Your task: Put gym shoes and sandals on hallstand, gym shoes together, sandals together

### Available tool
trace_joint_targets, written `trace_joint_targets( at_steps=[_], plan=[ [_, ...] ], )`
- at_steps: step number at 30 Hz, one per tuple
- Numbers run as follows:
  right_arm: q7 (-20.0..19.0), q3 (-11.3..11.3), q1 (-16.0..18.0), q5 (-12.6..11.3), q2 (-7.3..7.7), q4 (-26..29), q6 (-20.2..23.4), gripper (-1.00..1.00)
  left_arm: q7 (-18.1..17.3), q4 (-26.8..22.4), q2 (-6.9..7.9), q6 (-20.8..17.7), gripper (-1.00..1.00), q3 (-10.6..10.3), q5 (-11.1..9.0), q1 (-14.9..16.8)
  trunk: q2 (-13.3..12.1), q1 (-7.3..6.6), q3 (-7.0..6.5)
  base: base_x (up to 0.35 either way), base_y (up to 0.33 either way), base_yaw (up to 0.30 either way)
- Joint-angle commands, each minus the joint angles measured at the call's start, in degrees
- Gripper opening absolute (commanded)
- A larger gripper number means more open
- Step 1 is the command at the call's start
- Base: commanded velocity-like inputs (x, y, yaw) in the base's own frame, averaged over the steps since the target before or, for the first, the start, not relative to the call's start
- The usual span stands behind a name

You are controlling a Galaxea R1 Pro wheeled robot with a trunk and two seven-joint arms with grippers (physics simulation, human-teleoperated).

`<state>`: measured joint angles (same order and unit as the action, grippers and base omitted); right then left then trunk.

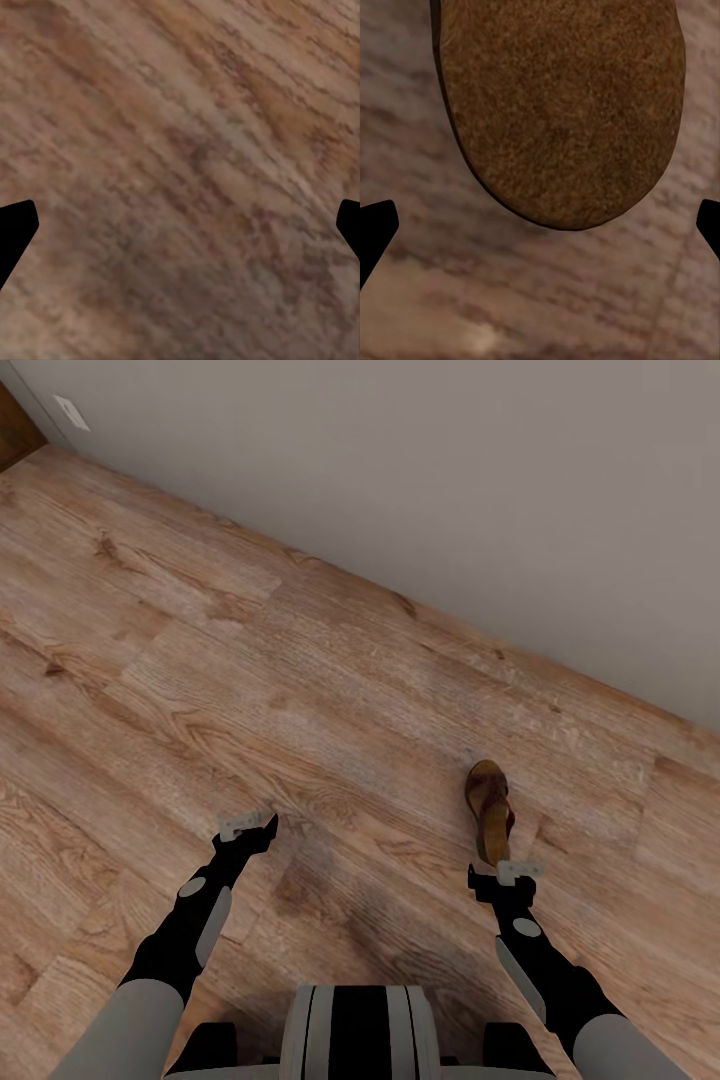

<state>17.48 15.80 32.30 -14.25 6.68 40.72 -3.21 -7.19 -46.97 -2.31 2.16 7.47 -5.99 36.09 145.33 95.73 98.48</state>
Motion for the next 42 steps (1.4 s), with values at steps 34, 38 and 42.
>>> trace_joint_targets(
  at_steps=[34,38,42],
  plan=[
    [0.45,0.44,0.05,-0.61,0.09,-0.02,-0.31,-1.0,-0.54,0.04,-0.06,0.04,1.0,0.26,-0.56,0.03,0.01,-0.01,0.03,0.043,0.0,0.0],
    [0.45,0.44,0.04,-0.61,0.09,-0.02,-0.31,-1.0,-0.54,0.04,-0.06,0.04,1.0,0.26,-0.59,0.03,0.01,-0.01,0.03,0.021,0.0,0.0],
    [0.45,0.38,0.04,-0.61,0.09,-0.02,-0.31,-1.0,-0.53,0.04,-0.06,0.04,1.0,0.26,-0.57,0.02,0.01,-0.01,0.03,0.003,0.0,0.0]
  ],
)
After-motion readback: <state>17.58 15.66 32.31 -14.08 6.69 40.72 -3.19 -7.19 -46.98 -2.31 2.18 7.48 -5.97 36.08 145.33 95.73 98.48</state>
